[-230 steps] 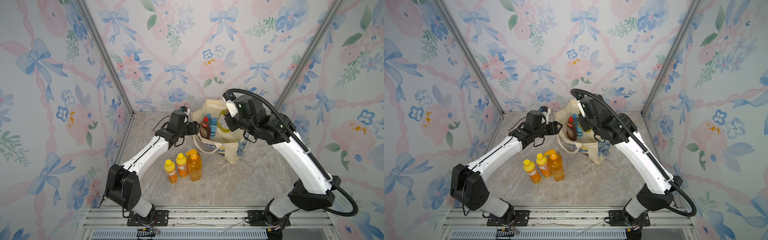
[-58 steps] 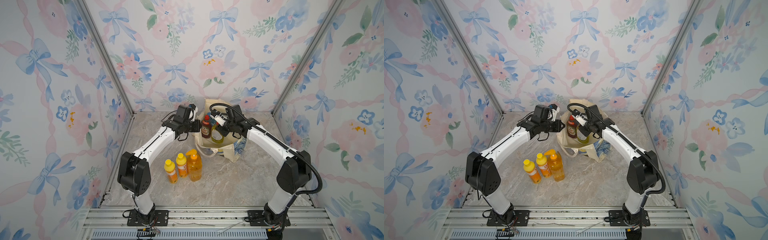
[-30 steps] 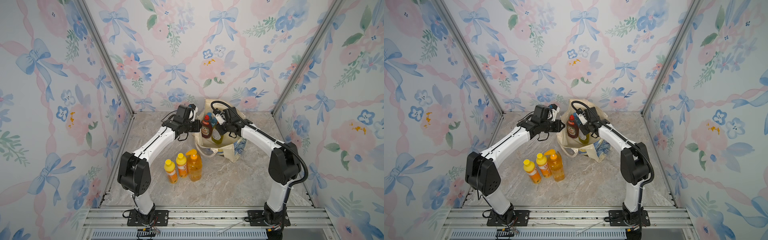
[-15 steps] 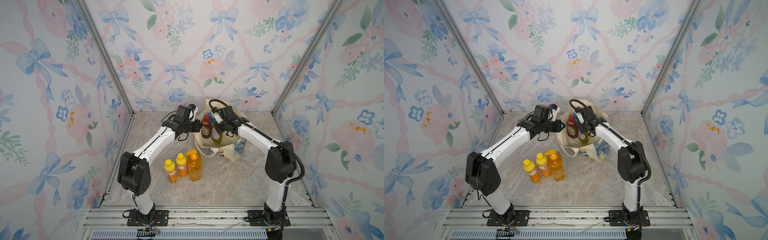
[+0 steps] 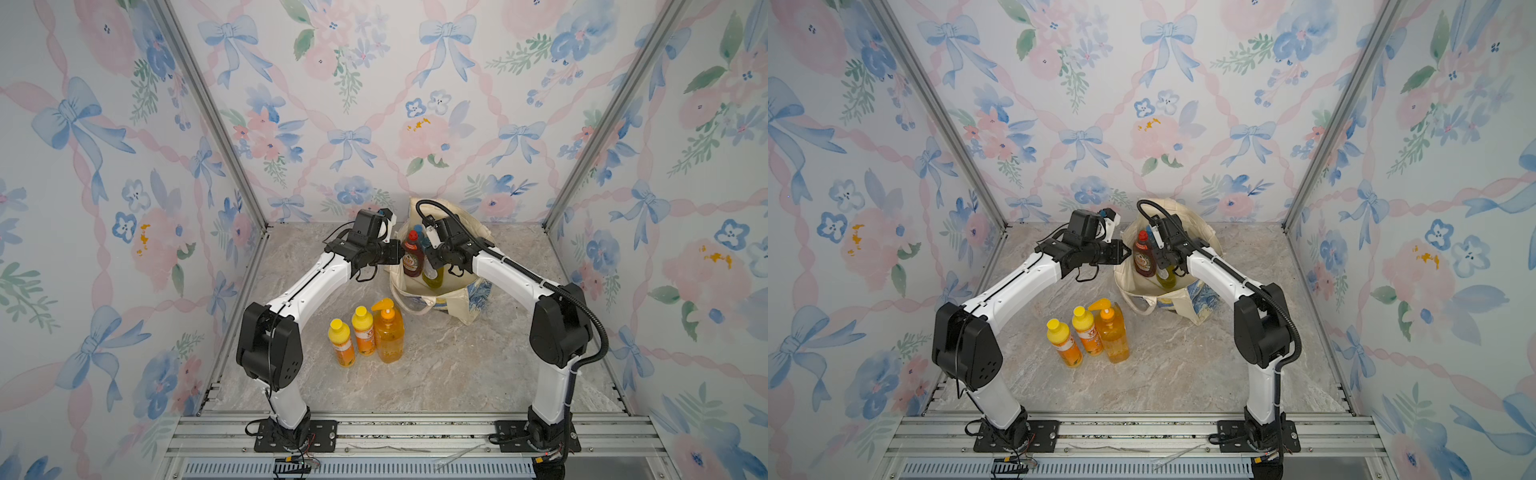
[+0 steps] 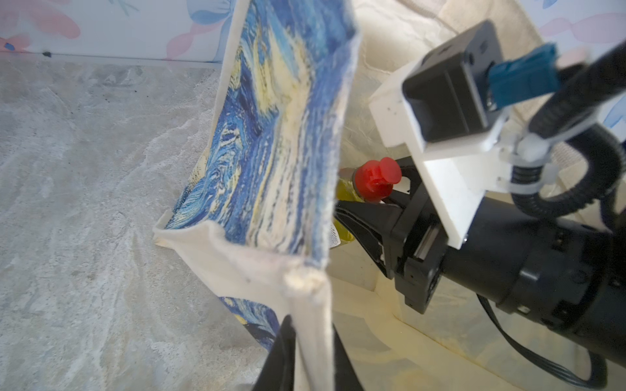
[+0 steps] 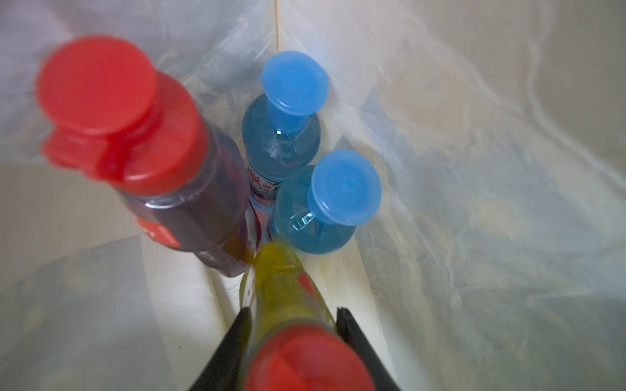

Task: Pack dish soap into the shopping bag
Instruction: Place the bottle of dish soap in the shopping bag.

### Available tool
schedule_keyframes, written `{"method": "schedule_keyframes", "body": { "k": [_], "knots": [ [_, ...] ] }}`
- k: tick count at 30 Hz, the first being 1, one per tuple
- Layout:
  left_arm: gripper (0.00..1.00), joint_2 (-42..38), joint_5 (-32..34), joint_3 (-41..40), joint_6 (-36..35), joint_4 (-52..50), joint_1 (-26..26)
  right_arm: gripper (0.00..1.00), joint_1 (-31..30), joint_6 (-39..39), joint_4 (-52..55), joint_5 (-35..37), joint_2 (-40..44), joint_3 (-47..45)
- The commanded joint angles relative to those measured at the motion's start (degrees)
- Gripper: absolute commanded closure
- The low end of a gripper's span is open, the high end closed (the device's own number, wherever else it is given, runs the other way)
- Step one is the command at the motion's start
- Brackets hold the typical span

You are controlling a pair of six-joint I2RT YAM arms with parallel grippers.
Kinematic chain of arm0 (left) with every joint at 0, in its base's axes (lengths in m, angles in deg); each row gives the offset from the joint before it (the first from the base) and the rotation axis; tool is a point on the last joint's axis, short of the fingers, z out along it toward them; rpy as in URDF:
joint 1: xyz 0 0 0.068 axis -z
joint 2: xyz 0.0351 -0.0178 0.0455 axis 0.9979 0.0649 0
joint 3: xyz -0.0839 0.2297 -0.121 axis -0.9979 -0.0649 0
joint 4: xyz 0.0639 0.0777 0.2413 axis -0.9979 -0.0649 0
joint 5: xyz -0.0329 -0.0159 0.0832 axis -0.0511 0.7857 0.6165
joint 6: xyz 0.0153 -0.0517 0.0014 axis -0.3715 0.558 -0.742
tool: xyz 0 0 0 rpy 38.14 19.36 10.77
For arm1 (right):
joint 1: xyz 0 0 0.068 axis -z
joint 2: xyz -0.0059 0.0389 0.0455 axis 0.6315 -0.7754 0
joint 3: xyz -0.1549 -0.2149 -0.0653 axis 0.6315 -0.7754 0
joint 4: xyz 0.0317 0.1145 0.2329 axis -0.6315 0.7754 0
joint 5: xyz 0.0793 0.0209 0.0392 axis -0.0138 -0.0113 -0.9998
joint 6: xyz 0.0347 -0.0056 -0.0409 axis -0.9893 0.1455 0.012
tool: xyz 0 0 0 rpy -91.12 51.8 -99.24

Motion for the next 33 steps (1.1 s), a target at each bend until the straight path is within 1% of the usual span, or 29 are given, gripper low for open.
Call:
{"method": "schedule_keyframes", "body": {
  "k": [1,8,12,15,18,20,25,26,30,33],
  "knots": [
    [0.82,0.4,-0.8,0.8,-0.6,-0.4,-0.1,0.55,0.0,0.6,-1.7,-3.9,2.7,0.4],
    [0.79,0.6,-0.5,1.3,-0.5,-0.4,-0.1,0.37,0.4,1.2,-0.6,-5.3,5.1,2.0],
    [0.77,1.0,-0.9,1.6,-0.4,-0.4,0.0,0.33,0.3,1.2,0.6,-4.6,6.2,2.8],
    [0.71,1.1,-0.8,1.7,0.0,-0.4,0.0,0.31,0.3,0.6,1.7,-3.7,7.5,3.4],
    [0.62,1.1,-0.7,1.8,0.2,-0.4,-0.1,0.30,0.3,-0.8,3.0,-3.0,9.2,4.6],
    [0.55,0.8,-0.4,2.0,0.2,-0.4,-0.2,0.29,0.0,-1.6,4.4,-2.1,10.3,5.5],
    [0.48,0.0,-0.1,2.5,0.5,-0.4,-0.4,0.26,-1.0,-3.3,7.3,0.4,13.2,6.3],
    [0.46,-0.3,0.0,2.6,0.5,-0.4,-0.4,0.24,-1.1,-3.9,7.9,0.8,13.7,6.3],
    [0.40,-1.6,0.5,2.5,0.5,-0.4,-0.4,0.18,-1.8,-5.3,8.7,0.7,16.1,5.6],
    [0.33,-2.9,1.1,2.2,0.4,-0.4,-0.4,0.15,-2.7,-5.4,9.0,-0.5,17.9,4.9]
  ]
}}
